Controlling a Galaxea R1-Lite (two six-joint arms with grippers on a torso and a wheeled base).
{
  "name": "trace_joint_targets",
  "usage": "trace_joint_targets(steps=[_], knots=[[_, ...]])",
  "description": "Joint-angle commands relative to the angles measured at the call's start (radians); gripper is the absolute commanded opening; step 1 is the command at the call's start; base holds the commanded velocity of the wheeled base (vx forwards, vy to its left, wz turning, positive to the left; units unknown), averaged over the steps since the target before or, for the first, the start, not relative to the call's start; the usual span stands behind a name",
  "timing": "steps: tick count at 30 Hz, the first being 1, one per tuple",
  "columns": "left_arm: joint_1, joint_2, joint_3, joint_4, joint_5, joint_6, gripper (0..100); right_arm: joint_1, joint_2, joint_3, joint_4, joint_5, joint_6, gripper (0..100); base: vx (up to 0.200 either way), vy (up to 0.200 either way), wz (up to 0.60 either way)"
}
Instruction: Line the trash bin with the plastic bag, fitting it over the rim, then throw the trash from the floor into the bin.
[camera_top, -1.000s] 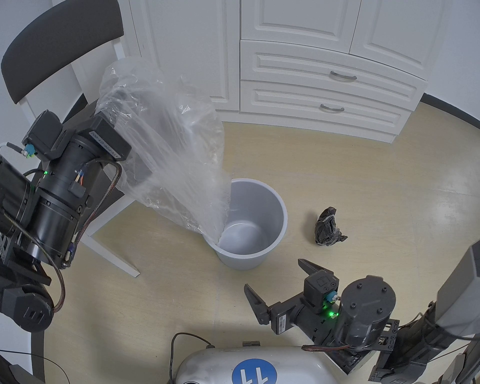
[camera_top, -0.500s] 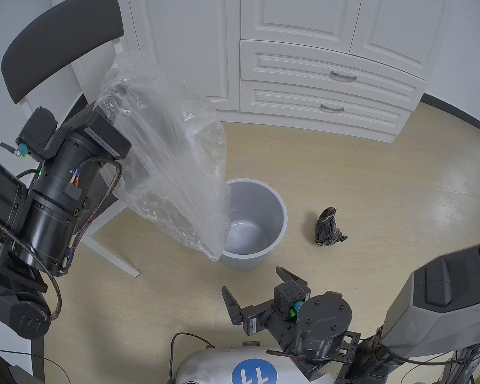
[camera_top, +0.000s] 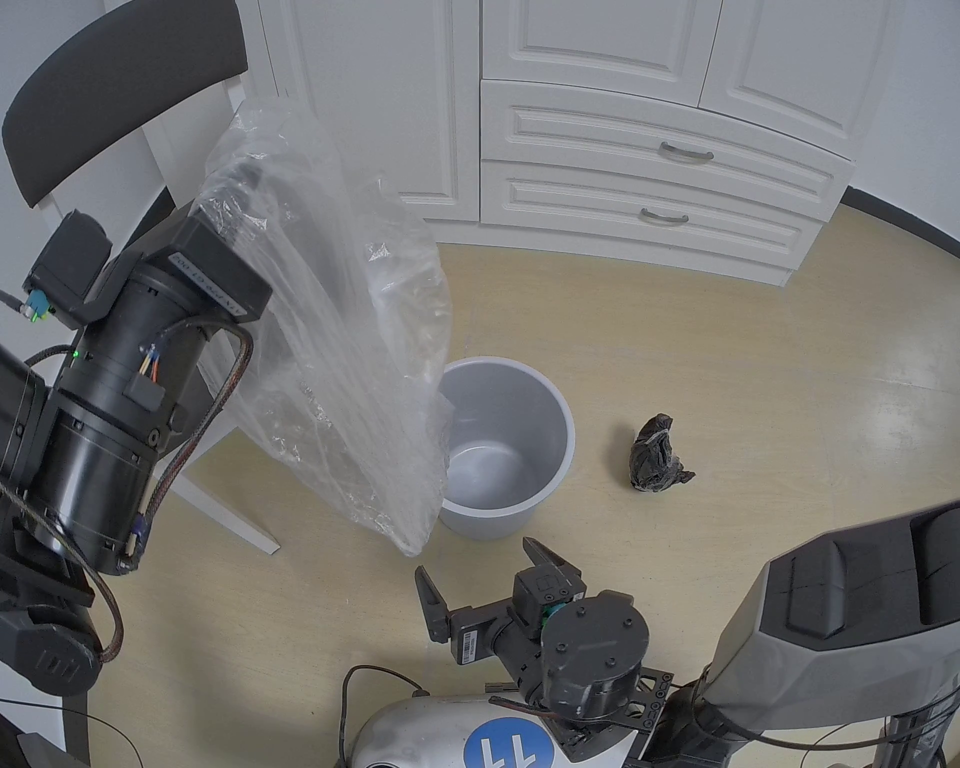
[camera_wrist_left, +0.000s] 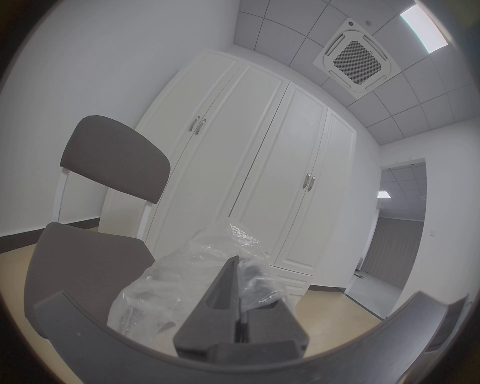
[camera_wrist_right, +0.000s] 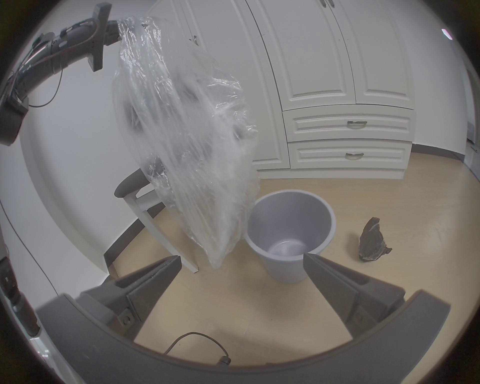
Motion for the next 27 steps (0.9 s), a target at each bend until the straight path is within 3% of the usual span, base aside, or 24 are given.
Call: trace_joint_targets(steps=[1,11,17,27], knots=[[-0.014,-0.003,0.0,-0.001,0.004,0.002,0,0.002,0.037,-0.027,0.0,-0.003,0.011,100,0.0,0.0,0.0],[-0.023,-0.004,0.0,-0.001,0.006,0.002,0,0.074,0.163,-0.091,0.001,-0.003,0.087,100,0.0,0.0,0.0],[-0.031,-0.007,0.0,-0.001,0.007,0.003,0,0.073,0.194,-0.163,0.001,-0.006,0.129,100,0.0,0.0,0.0],[-0.035,-0.009,-0.002,-0.001,0.007,0.003,0,0.059,0.212,-0.282,0.01,-0.069,0.166,100,0.0,0.0,0.0]])
